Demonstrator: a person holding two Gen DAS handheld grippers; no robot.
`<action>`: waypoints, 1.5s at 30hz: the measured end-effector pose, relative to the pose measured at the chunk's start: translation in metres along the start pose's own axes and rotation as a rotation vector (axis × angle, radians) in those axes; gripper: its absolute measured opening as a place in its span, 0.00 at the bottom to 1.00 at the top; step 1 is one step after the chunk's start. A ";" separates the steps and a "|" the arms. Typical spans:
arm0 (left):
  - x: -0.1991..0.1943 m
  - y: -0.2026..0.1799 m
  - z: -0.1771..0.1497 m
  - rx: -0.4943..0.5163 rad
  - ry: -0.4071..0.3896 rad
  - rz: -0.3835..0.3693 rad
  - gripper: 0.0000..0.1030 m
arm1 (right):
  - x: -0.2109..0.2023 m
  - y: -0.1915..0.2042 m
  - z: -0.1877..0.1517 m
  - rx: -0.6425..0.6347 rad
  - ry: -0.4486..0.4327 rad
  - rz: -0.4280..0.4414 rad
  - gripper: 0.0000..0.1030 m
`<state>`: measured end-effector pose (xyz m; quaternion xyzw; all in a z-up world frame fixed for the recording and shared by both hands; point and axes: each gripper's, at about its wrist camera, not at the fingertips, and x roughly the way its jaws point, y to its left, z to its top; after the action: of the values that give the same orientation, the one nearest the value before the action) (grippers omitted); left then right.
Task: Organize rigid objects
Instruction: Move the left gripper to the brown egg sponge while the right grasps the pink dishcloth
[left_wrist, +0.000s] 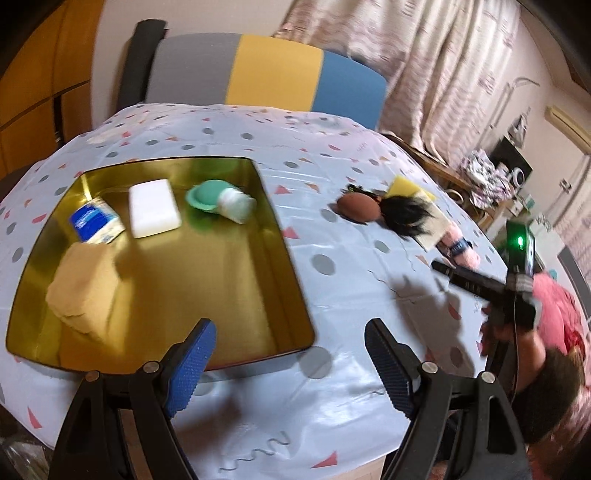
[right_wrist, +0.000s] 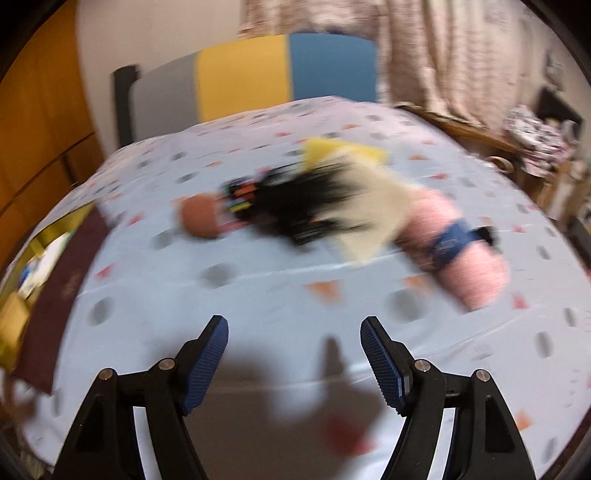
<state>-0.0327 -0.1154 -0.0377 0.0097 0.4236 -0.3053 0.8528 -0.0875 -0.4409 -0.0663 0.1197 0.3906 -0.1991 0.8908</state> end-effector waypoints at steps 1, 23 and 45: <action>0.001 -0.005 0.000 0.012 0.003 -0.003 0.81 | 0.000 -0.012 0.005 0.013 -0.013 -0.026 0.73; 0.027 -0.056 0.013 0.108 0.082 -0.017 0.81 | 0.061 -0.106 0.043 0.042 -0.013 -0.154 0.48; 0.199 -0.112 0.132 0.111 0.145 0.058 0.84 | 0.022 -0.077 -0.010 0.157 -0.129 0.012 0.42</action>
<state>0.0931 -0.3444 -0.0713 0.0911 0.4663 -0.3020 0.8265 -0.1144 -0.5115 -0.0937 0.1784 0.3149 -0.2311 0.9031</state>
